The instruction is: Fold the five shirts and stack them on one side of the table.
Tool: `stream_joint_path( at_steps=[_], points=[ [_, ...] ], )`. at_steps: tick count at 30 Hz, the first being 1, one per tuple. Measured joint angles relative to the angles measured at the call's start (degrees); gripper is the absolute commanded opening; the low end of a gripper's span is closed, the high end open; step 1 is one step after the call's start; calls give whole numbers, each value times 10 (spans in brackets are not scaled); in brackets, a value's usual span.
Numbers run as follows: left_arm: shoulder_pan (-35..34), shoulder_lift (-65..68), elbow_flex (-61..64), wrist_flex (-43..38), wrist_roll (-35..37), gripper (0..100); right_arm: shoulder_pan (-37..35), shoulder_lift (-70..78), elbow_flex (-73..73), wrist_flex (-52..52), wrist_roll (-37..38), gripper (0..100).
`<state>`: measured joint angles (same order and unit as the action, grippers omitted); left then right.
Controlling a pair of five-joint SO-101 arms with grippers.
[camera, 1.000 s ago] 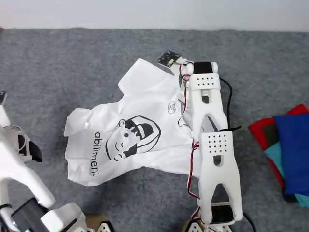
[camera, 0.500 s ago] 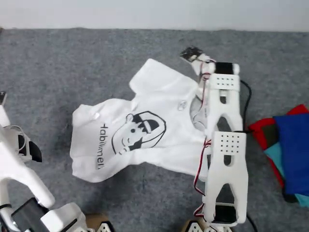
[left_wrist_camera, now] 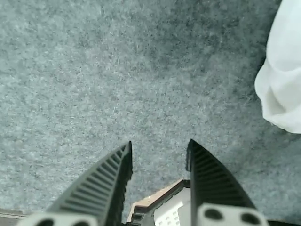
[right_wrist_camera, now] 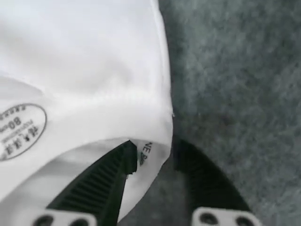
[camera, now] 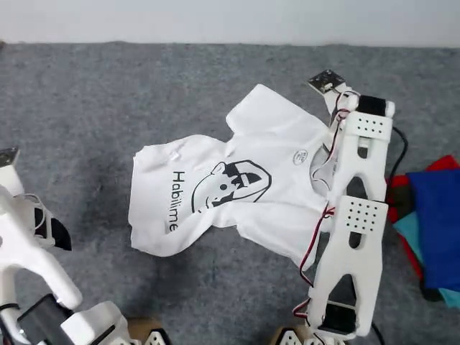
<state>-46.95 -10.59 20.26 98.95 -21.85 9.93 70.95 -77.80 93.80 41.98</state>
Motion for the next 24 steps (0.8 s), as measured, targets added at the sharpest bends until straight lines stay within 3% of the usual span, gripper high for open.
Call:
stream_joint_path(
  at_steps=[7, 14, 18, 24],
  points=[
    [16, 0, 0, 0, 0, 178, -21, -30, -72, 69, -4, 414],
    [22, 0, 0, 0, 0, 178, -19, -113, -47, 69, -4, 414],
    [22, 0, 2, 0, 0, 178, -18, -190, 63, 69, -13, 413],
    [24, 0, 2, 0, -12, 178, -38, -376, 376, 69, 13, 413]
  ],
)
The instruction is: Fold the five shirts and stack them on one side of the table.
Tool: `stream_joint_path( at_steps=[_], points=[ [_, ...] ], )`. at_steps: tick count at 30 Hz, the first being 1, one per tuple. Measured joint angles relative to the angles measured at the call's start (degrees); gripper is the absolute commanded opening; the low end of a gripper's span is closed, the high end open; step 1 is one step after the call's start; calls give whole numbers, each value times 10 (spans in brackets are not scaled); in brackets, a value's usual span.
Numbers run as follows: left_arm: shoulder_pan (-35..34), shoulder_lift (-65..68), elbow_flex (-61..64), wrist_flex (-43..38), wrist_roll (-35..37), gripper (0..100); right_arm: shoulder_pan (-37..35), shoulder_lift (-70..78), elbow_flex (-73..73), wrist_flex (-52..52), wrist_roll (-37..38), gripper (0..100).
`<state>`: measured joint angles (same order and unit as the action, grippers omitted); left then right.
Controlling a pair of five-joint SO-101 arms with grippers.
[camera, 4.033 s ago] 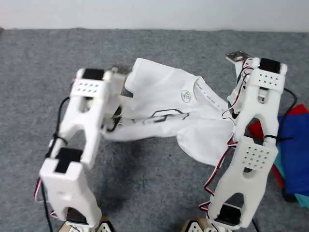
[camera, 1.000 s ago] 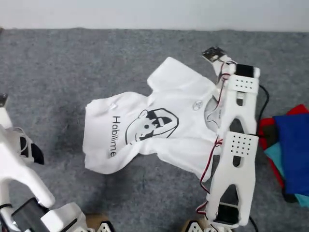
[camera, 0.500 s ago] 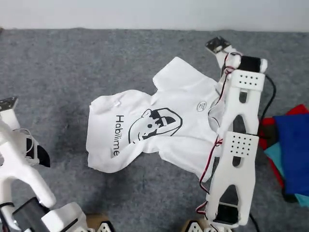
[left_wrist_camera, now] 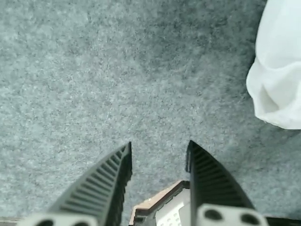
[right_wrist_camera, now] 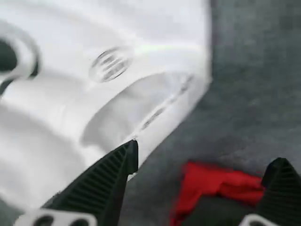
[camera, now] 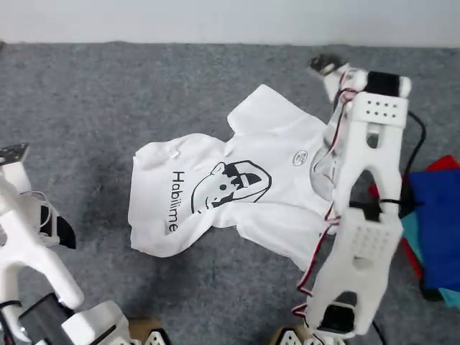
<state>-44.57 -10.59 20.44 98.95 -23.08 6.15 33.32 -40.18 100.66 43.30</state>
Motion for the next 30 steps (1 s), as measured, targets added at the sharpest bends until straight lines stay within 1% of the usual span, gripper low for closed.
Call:
stream_joint_path(
  at_steps=[4, 9, 13, 17, 20, 25, 27, 30],
  points=[
    [6, 0, 0, 0, -1, 178, -25, -139, 220, 0, 41, 413],
    [29, 0, 0, 0, -1, 178, -57, -301, 438, 0, 47, 412],
    [41, 0, 0, 0, -1, 178, -56, -376, 545, -2, 6, 412],
    [44, 0, 0, 0, -1, 178, -63, -388, 650, -33, -15, 412],
    [43, 0, 0, 0, -1, 178, -61, -391, 690, -57, -18, 412],
    [44, 0, 6, 0, -1, 178, -63, -392, 702, -91, -20, 412],
    [45, 0, 18, 0, -1, 178, -78, -392, 709, -96, -20, 412],
    [45, 0, 39, 0, -1, 178, -124, -392, 734, -98, -20, 412]
  ],
)
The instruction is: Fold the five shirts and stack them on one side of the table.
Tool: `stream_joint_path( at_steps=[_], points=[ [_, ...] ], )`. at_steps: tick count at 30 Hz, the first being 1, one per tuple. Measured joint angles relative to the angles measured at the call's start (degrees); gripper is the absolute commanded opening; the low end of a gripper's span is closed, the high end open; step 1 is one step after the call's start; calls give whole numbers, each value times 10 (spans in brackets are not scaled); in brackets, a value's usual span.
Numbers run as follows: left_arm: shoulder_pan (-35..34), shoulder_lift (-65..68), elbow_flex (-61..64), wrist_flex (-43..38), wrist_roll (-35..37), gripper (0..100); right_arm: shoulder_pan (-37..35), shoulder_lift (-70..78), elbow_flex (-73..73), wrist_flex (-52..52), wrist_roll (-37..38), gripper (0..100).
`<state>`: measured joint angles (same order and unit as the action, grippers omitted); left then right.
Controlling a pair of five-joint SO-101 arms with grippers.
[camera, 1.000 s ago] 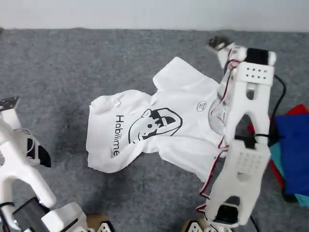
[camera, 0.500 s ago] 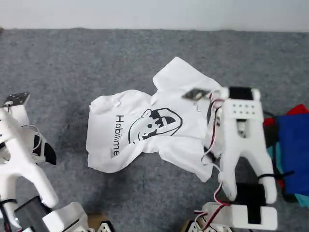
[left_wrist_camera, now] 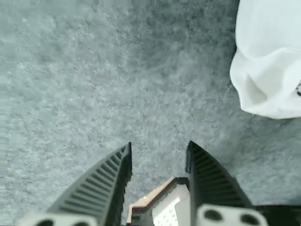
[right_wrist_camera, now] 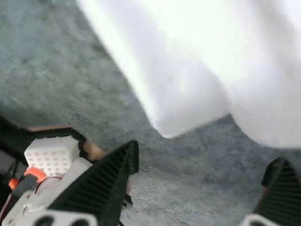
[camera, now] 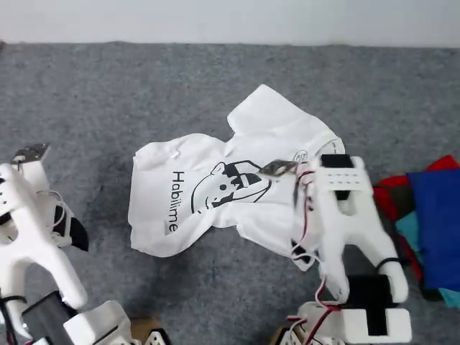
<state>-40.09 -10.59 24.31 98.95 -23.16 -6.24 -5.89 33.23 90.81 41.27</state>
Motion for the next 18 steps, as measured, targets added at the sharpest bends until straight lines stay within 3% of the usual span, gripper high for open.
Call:
stream_joint_path(
  at_steps=[5, 12, 18],
  points=[
    [0, 0, 21, 0, 0, 178, -88, -1, 14, -17, 1, 412],
    [0, 0, 21, 0, 0, 178, -87, 21, 17, -81, 0, 409],
    [0, 0, 23, 0, 0, 178, -88, 118, 8, -84, -1, 223]
  ],
)
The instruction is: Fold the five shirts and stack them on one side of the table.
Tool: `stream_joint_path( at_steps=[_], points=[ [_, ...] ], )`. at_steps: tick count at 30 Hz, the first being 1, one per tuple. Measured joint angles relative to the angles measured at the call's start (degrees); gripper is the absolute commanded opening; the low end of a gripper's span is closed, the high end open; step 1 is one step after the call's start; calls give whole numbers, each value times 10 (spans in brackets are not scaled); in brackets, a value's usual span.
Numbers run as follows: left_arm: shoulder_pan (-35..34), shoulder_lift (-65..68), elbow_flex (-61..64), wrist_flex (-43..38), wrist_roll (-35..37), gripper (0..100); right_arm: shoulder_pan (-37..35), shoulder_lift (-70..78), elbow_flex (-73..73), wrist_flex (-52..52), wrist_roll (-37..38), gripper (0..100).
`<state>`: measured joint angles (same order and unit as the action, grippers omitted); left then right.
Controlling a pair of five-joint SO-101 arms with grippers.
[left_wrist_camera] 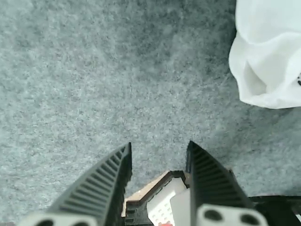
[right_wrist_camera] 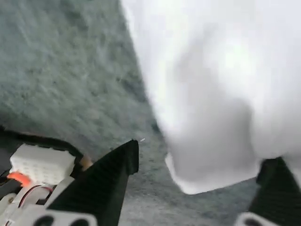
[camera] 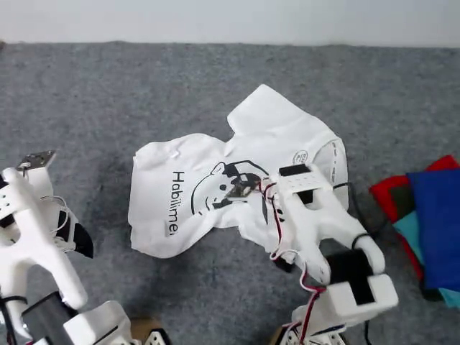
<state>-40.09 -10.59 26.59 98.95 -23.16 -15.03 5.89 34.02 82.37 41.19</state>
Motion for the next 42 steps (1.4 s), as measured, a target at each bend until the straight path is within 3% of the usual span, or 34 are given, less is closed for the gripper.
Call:
stream_joint_path(
  at_steps=[3, 8, 20, 36, 42],
  points=[
    [0, 0, 0, 0, 0, 178, 10, 14, -3, -13, 0, 132],
    [0, 0, 0, 0, 0, 178, 51, 14, -3, -39, 0, 84],
    [0, 0, 0, 0, -26, 178, 181, -5, 11, 7, 103, 82],
    [0, 0, 0, 0, -115, 178, 361, -22, 12, 55, 245, 42],
    [0, 0, 0, 0, -120, 178, 378, -26, 12, 99, 273, 116]
  ],
)
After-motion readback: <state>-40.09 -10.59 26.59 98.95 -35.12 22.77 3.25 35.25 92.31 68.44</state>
